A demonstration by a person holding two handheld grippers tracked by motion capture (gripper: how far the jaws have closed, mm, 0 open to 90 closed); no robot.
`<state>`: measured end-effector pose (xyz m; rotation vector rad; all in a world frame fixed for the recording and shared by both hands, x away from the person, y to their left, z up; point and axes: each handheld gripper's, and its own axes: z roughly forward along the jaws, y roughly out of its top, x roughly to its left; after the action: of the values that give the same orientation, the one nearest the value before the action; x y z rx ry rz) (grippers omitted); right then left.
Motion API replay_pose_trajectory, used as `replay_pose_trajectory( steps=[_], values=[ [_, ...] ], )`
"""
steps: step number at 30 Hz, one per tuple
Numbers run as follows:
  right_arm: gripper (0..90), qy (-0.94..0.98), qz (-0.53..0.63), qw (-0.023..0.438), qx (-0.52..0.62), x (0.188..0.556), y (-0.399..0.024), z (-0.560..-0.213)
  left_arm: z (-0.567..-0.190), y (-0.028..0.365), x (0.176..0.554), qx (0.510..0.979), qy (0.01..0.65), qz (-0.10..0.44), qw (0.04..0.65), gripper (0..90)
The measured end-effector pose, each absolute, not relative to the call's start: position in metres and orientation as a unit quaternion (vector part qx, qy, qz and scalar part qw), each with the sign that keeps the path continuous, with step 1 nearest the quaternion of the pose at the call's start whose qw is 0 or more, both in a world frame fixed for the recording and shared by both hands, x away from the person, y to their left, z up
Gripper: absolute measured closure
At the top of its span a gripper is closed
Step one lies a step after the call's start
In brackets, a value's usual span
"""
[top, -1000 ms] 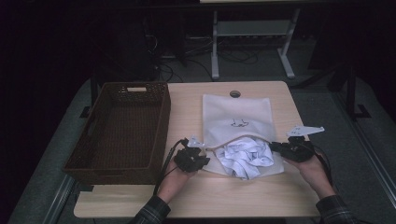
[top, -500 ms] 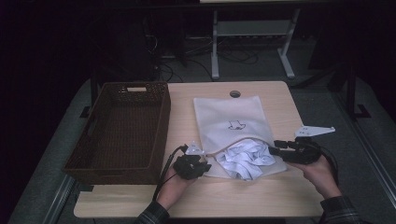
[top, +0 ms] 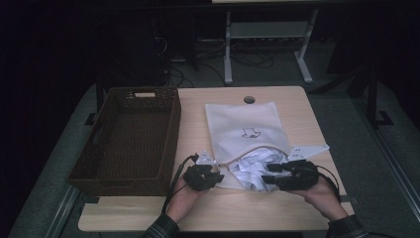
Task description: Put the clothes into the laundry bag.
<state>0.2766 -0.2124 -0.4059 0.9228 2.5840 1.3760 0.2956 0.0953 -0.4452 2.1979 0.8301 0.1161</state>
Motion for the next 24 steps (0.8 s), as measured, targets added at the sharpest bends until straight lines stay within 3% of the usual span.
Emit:
replay_pose_trajectory(
  steps=[11, 15, 20, 24],
  values=[
    [50.5, 0.872, 0.398, 0.038, 0.282, 0.287, -0.172, -0.424, -0.445, 0.094, 0.295, 0.865, 0.322, 0.046, 0.382, 84.6],
    [57.8, 0.892, 0.352, 0.053, 0.279, 0.288, -0.165, -0.438, -0.445, 0.094, 0.295, 0.865, 0.322, 0.045, 0.382, 84.6],
    [79.6, 0.902, 0.314, 0.081, 0.284, 0.289, -0.16, -0.451, -0.445, 0.093, 0.294, 0.866, 0.32, 0.047, 0.381, 84.7],
    [84.0, 0.897, 0.324, 0.087, 0.287, 0.289, -0.16, -0.448, -0.445, 0.092, 0.293, 0.867, 0.318, 0.047, 0.38, 84.8]
  ],
)
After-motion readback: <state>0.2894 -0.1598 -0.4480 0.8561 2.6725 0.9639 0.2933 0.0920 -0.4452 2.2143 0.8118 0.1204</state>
